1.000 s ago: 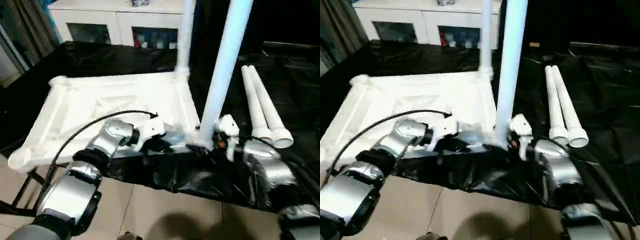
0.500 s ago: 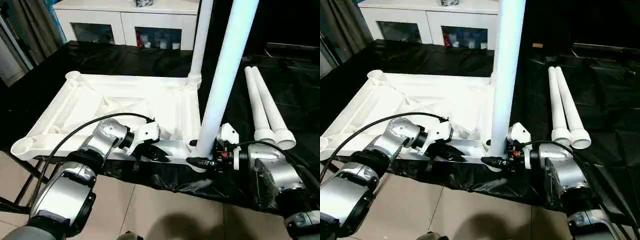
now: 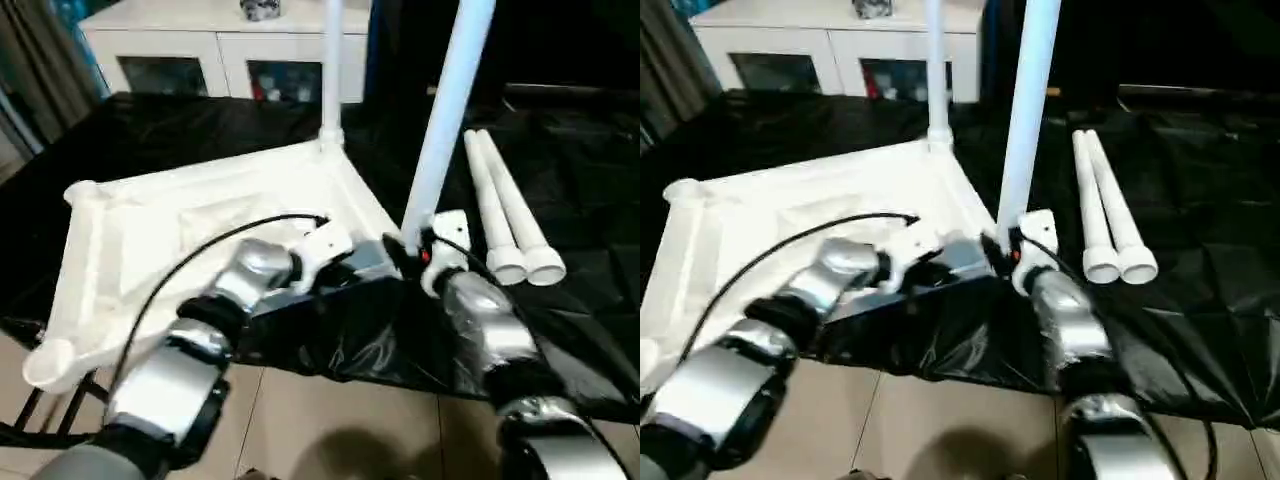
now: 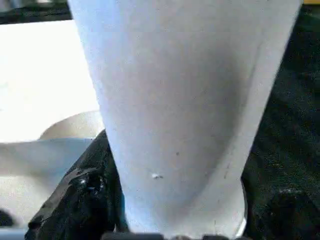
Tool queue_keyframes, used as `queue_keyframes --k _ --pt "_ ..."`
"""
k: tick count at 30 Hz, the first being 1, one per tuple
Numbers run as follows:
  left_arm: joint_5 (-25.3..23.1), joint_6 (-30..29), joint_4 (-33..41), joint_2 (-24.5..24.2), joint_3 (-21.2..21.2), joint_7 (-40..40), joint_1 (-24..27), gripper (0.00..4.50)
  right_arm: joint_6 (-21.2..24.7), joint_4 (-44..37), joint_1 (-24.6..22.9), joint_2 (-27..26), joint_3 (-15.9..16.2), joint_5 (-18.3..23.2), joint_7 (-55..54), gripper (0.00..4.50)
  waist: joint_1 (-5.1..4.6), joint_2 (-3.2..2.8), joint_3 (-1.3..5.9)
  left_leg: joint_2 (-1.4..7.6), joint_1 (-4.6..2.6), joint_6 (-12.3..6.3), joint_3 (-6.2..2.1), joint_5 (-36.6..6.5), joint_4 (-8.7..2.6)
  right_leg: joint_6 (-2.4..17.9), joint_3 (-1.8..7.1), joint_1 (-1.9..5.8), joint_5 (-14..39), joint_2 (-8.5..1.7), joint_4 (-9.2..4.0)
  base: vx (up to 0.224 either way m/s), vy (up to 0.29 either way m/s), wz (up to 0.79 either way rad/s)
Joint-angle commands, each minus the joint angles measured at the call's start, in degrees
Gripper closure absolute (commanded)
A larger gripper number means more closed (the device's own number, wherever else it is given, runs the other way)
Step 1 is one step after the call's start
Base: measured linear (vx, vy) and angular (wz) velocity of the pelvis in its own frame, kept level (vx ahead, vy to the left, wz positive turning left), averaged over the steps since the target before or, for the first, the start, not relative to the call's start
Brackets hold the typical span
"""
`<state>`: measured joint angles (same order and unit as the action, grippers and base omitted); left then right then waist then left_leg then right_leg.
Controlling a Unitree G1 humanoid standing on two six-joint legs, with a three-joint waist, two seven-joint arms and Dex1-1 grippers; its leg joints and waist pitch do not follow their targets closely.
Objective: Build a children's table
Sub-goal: Rotate leg to tighten
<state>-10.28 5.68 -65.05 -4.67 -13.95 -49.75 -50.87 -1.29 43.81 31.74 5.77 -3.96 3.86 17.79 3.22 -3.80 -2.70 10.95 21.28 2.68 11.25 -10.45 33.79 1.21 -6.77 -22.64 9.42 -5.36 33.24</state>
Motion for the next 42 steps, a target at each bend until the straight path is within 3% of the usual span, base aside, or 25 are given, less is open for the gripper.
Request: queue_keyframes --k 1,7,12,21,25,26,29,33,37,42 --pt "-0.75 1.43 0.19 1.70 -0.68 2.00 -1.26 4.50 -1.69 0.94 0.45 -2.75 3.45 -0.34 2.98 1.09 0.07 0.50 3.85 2.30 -0.67 -3.85 -1.55 -14.08 -3.95 10.37 3.07 2.71 17.28 -4.17 -4.74 0.000 0.000 0.00" --pt "-1.06 4.65 0.73 -0.04 -1.72 -1.69 -0.32 4.50 -1.36 -0.81 -0.36 -0.22 3.52 1.90 11.05 0.61 0.35 0.49 4.24 2.44 -0.33 -6.47 -1.36 -10.93 -3.54 12.55 3.03 3.15 10.17 -4.11 -3.74 0.000 0.000 0.00" --pt "0.47 8.85 1.52 -3.10 -1.71 -11.47 1.10 4.50 0.15 -2.52 -1.77 5.90 5.62 3.66 27.00 0.61 0.84 0.74 4.33 2.54 -0.07 -8.57 -1.14 -9.56 -3.15 13.44 2.87 3.27 8.47 -4.09 -3.43 0.000 0.000 0.00" --pt "2.06 10.25 2.35 -6.49 -2.65 -23.84 2.22 4.50 3.25 -9.81 -5.89 13.52 11.55 6.05 48.87 0.61 2.20 0.99 4.25 2.98 -0.20 -8.45 -1.21 -9.88 -3.24 13.33 3.04 3.03 9.62 -4.29 -3.31 0.000 0.000 0.00" --pt "2.30 10.27 2.60 -7.08 -2.97 -28.00 2.57 4.50 4.83 -11.81 -6.95 15.54 13.23 6.67 54.39 1.10 2.42 1.04 4.21 2.95 -0.27 -7.88 -1.20 -10.08 -3.25 13.03 3.04 2.99 10.98 -4.28 -3.47 0.000 0.000 0.00" --pt "2.25 10.25 2.79 -7.17 -3.18 -29.11 2.79 4.50 5.64 -12.49 -7.22 15.96 13.70 6.76 55.49 1.10 2.65 1.36 4.23 2.99 -0.28 -8.02 -1.22 -9.60 -3.26 12.98 3.05 3.10 11.17 -4.33 -3.38 0.000 0.000 0.00" --pt "2.15 10.55 2.88 -7.21 -3.43 -29.31 2.99 4.50 7.09 -13.76 -7.58 15.95 14.07 7.07 56.22 1.39 2.83 1.10 4.32 3.14 -0.30 -7.95 -1.29 -9.00 -3.27 13.09 3.07 2.90 10.26 -4.35 -3.27 0.000 0.000 0.00" --pt "1.96 10.36 2.84 -7.16 -3.48 -28.77 2.96 4.50 7.54 -14.05 -7.74 15.43 13.95 7.04 55.40 1.76 2.95 1.18 4.25 3.00 -0.38 -6.97 -1.23 -9.90 -3.31 12.52 3.03 2.89 12.14 -4.34 -3.52 0.000 0.000 0.00" --pt "1.87 7.90 1.90 -5.52 -1.41 -21.29 1.67 4.50 6.56 -11.24 -6.92 11.69 9.83 6.53 44.05 1.82 2.85 1.03 4.03 3.05 -0.52 -5.35 -1.31 -10.94 -3.54 11.60 3.01 2.70 15.45 -4.44 -3.88 0.000 0.000 0.00" --pt "0.65 2.38 -0.33 -1.78 0.04 -6.90 -1.41 4.50 4.15 -3.99 -3.73 5.77 3.76 3.81 19.29 1.83 1.66 1.16 3.67 2.60 -1.02 -2.64 -1.48 -13.58 -3.88 9.36 2.85 2.39 23.01 -4.43 -4.98 0.000 0.000 0.00"
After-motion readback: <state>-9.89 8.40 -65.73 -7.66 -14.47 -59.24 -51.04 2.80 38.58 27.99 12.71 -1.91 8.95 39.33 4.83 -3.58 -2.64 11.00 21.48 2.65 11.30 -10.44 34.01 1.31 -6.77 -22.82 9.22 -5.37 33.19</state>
